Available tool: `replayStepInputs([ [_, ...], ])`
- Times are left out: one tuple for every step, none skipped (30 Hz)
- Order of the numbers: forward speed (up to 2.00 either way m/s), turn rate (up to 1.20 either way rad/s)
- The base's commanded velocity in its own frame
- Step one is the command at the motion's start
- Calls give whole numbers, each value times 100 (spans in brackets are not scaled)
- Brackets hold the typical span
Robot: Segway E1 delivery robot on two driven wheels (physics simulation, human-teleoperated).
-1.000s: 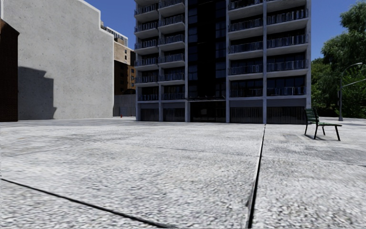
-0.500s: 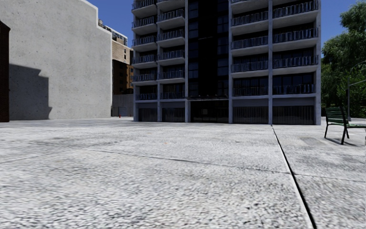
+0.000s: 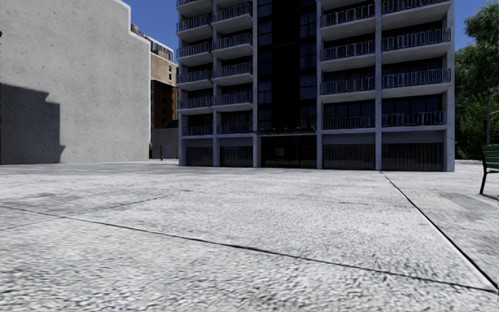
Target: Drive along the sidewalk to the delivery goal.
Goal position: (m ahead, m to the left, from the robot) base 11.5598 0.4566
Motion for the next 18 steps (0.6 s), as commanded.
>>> replayStepInputs([
  [200, 0],
  [200, 0],
  [200, 0],
  [200, 0],
  [200, 0],
  [200, 0],
  [200, 0],
  [200, 0],
  [200, 0],
  [200, 0],
  [200, 0],
  [200, 0],
  [200, 0],
  [200, 0],
  [200, 0],
  [200, 0],
  [200, 0],
  [200, 0],
])
